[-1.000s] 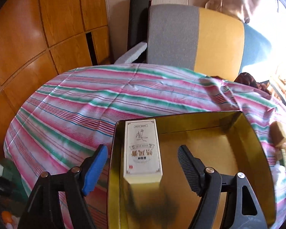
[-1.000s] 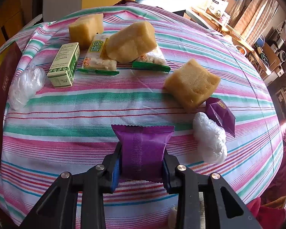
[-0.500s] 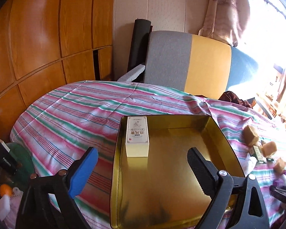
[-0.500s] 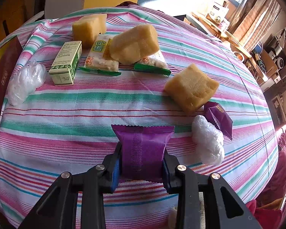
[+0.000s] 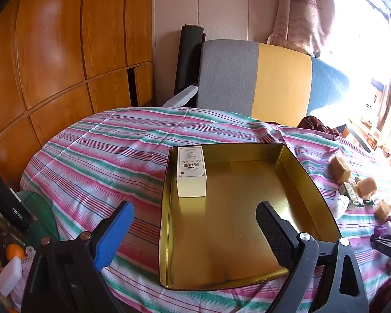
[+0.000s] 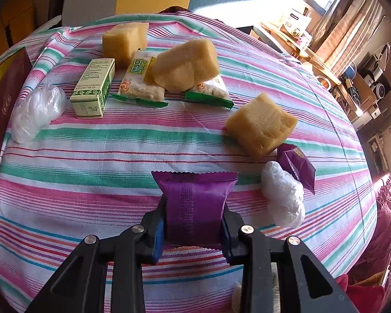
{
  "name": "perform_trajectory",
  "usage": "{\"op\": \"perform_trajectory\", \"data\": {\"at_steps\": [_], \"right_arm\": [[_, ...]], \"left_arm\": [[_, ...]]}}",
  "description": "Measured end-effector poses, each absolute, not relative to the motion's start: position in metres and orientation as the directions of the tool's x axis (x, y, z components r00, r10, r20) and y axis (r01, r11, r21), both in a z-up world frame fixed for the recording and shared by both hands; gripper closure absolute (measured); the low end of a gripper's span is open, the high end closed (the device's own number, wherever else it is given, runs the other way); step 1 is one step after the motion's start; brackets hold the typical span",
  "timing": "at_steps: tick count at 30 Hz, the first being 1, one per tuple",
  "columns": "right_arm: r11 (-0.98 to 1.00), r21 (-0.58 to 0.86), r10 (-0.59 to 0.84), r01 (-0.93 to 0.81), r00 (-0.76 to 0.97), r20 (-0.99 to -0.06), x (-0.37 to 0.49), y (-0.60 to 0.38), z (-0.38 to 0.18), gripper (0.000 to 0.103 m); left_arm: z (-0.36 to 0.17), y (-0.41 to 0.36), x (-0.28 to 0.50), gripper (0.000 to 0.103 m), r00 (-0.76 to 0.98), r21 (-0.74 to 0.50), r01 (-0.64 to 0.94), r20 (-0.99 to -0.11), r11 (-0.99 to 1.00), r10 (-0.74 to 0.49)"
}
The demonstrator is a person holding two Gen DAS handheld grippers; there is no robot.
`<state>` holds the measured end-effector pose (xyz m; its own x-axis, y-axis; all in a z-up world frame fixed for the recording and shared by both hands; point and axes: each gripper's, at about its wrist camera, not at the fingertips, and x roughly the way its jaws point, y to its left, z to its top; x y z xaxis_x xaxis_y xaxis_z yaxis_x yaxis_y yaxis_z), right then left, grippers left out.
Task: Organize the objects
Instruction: 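Carry the purple packet into the gold tray and open the right tool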
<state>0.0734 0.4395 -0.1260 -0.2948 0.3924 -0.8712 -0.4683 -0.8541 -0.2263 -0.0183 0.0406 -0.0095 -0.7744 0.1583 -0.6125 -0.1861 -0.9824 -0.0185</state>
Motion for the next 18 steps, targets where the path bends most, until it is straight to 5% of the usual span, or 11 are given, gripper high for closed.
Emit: {"op": "perform_trajectory", "data": {"at_steps": [18], "right_arm": [[-0.921,-0.01,0.219,-0.389,-0.497,-0.84,0.059,0.394,-0.063,0.07]], "left_arm": [[-0.022,0.021,-0.018,0.008,-0.754,-0.04,-0.165,-0.64,-0.985,0.152]]}}
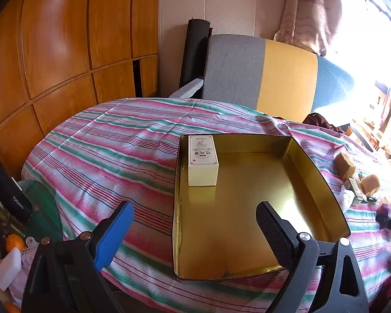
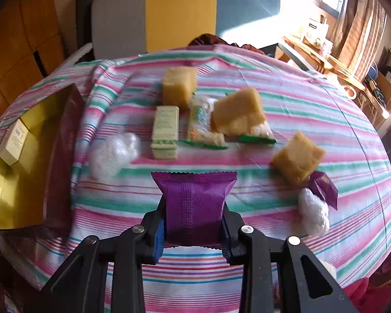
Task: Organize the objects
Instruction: 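Carry the purple packet into the gold tray and open the right tool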
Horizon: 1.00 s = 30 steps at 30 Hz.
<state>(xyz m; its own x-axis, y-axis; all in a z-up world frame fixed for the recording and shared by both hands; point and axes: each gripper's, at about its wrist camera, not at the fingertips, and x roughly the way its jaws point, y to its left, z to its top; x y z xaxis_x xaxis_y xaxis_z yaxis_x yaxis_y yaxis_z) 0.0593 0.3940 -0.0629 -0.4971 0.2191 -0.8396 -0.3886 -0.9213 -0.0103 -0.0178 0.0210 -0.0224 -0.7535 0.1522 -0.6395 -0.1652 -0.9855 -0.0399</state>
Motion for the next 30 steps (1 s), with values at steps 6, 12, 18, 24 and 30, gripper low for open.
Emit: {"op": "perform_trajectory", "data": {"at_steps": [6,12,18,24,30], "right_arm": [[-0.982,0.047,0.078,-0.185,-0.612,-0.787,0.023,0.328,-0.017,0.07],[-0.987,0.161,-0.136,0.009,-0.582,-0.802,-0.026,0.254,-0.018,0.07],[-0.964,0.249,-0.263,0.092,-0.463,-0.846,-0.081,0.191,-0.051,0.07],[-0.951,0.297,-0.306,0.083,-0.37,-0.877,-0.127,0.144,-0.081,0.069],[-0.912,0.401,-0.406,0.082,-0.306,-0.861,-0.153,0.114,-0.097,0.066]], "left_arm": [[-0.029,0.012,-0.022,0.008,-0.742,-0.048,-0.149,-0.655,-0.988,0.144],[-0.035,-0.004,-0.024,0.008,-0.734,-0.055,-0.12,-0.667,-0.991,0.126],[-0.042,-0.029,-0.027,0.008,-0.721,-0.08,-0.074,-0.684,-0.994,0.109],[-0.045,-0.053,-0.03,0.008,-0.716,-0.097,-0.022,-0.693,-0.995,0.083],[-0.053,-0.063,-0.034,0.008,-0.699,-0.103,0.007,-0.711,-0.995,0.069]]}}
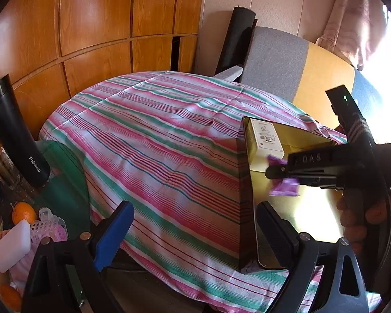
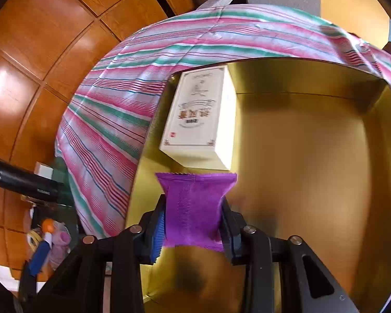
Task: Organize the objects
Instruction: 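Carry the purple packet into the gold tray and open the right tool, then grasp the clear plastic bag bundle with the left tool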
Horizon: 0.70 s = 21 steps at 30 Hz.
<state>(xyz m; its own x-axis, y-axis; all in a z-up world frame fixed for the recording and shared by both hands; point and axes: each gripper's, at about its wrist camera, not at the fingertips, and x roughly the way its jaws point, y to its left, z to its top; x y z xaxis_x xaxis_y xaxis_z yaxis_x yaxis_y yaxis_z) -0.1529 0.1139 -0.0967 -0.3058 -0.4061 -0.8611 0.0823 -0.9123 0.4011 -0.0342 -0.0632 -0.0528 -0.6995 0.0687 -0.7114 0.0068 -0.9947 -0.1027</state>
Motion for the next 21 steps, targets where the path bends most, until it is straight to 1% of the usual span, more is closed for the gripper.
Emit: {"op": "perform_trajectory", "data": {"at_steps": [3,7,14,21], "right_arm": [[-0.897,0.433,-0.437,0.089,-0.323,-0.839,-0.151,0.113,-0.093,0.063],[-0.896,0.431,-0.44,0.112,-0.365,-0.821,-0.139,0.122,-0.078,0.063],[-0.928,0.351,-0.366,0.125,-0.481,-0.797,-0.095,0.159,-0.053,0.063],[-0.948,0.317,-0.279,0.034,-0.571,-0.772,-0.031,0.231,-0.042,0.063]], "left_arm": [[-0.055,-0.064,-0.036,0.008,-0.696,-0.105,0.006,-0.714,-0.994,0.071],[-0.054,-0.06,-0.036,0.008,-0.7,-0.105,-0.001,-0.71,-0.994,0.076],[-0.049,-0.038,-0.03,0.008,-0.705,-0.092,-0.065,-0.701,-0.994,0.111],[-0.033,0.002,-0.024,0.008,-0.712,-0.063,-0.204,-0.676,-0.977,0.192]]}}
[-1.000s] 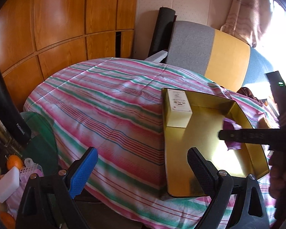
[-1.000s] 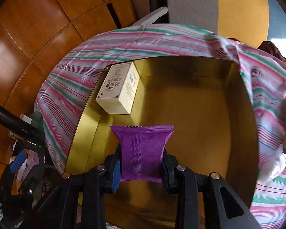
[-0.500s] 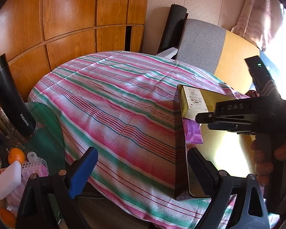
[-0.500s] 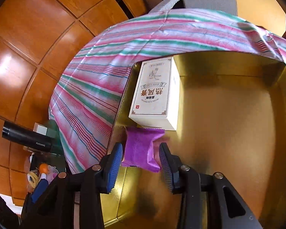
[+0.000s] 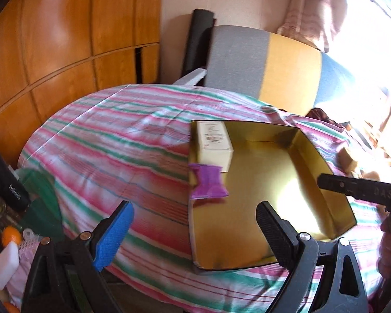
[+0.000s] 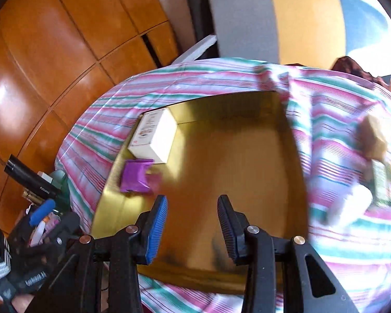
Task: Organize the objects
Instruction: 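Grasp the clear plastic bag bundle with the left tool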
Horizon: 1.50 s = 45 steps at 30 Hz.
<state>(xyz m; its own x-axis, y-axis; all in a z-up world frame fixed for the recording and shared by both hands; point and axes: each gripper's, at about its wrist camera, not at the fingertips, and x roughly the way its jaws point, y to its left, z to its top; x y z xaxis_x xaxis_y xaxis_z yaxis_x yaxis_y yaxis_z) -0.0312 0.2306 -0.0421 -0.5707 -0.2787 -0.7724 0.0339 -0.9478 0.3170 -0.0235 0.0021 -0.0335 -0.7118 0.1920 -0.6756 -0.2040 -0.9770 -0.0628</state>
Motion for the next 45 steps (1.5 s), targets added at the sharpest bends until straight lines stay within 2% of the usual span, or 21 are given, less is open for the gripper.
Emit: {"op": "perform_trajectory", "data": {"at_steps": [7,12,16,21,24,26,28,34,38,39,40,45], "right_arm": [[-0.93,0.318,-0.143,-0.182,-0.618,-0.773,0.04,0.334,-0.042,0.063],[-0.886,0.293,-0.002,-0.359,-0.628,-0.778,0.089,0.412,-0.038,0.063],[-0.816,0.29,0.115,-0.5,-0.631,-0.767,0.127,0.469,-0.028,0.063],[-0.721,0.305,0.215,-0.622,-0.619,-0.755,0.171,0.523,-0.029,0.062],[-0.654,0.367,0.22,-0.661,-0.631,-0.744,0.19,0.546,-0.042,0.062],[-0.612,0.427,0.197,-0.665,-0.651,-0.733,0.197,0.555,-0.052,0.062],[-0.583,0.454,0.178,-0.674,-0.652,-0.737,0.2,0.562,-0.057,0.062],[-0.57,0.508,0.139,-0.645,-0.686,-0.715,0.2,0.565,-0.061,0.062],[-0.576,0.519,0.119,-0.631,-0.693,-0.711,0.197,0.564,-0.062,0.062],[-0.576,0.522,0.115,-0.629,-0.694,-0.71,0.197,0.564,-0.062,0.062],[-0.577,0.523,0.113,-0.628,-0.695,-0.71,0.197,0.564,-0.061,0.062],[-0.557,0.534,0.128,-0.636,-0.701,-0.701,0.202,0.568,-0.061,0.062]], "left_arm": [[-0.018,0.066,-0.016,0.009,-0.683,-0.031,-0.395,-0.659,-0.918,0.316],[-0.01,0.118,-0.011,0.016,-0.62,-0.01,-0.542,-0.671,-0.84,0.407],[-0.007,0.162,-0.014,0.027,-0.531,-0.025,-0.651,-0.699,-0.758,0.479],[-0.01,0.219,-0.018,0.031,-0.446,-0.022,-0.739,-0.733,-0.673,0.514],[-0.018,0.254,-0.023,0.043,-0.378,-0.032,-0.787,-0.764,-0.616,0.522],[-0.027,0.273,-0.027,0.056,-0.34,-0.03,-0.81,-0.789,-0.585,0.512],[-0.036,0.293,-0.031,0.061,-0.309,-0.02,-0.834,-0.811,-0.551,0.497],[-0.07,0.345,-0.047,0.06,-0.266,0.039,-0.863,-0.882,-0.503,0.388],[-0.092,0.37,-0.055,0.056,-0.251,0.072,-0.869,-0.916,-0.49,0.311],[-0.096,0.373,-0.056,0.056,-0.242,0.071,-0.871,-0.922,-0.486,0.301],[-0.1,0.377,-0.056,0.067,-0.236,0.071,-0.876,-0.926,-0.477,0.295],[-0.097,0.376,-0.043,0.069,-0.264,0.081,-0.876,-0.905,-0.475,0.334]]}}
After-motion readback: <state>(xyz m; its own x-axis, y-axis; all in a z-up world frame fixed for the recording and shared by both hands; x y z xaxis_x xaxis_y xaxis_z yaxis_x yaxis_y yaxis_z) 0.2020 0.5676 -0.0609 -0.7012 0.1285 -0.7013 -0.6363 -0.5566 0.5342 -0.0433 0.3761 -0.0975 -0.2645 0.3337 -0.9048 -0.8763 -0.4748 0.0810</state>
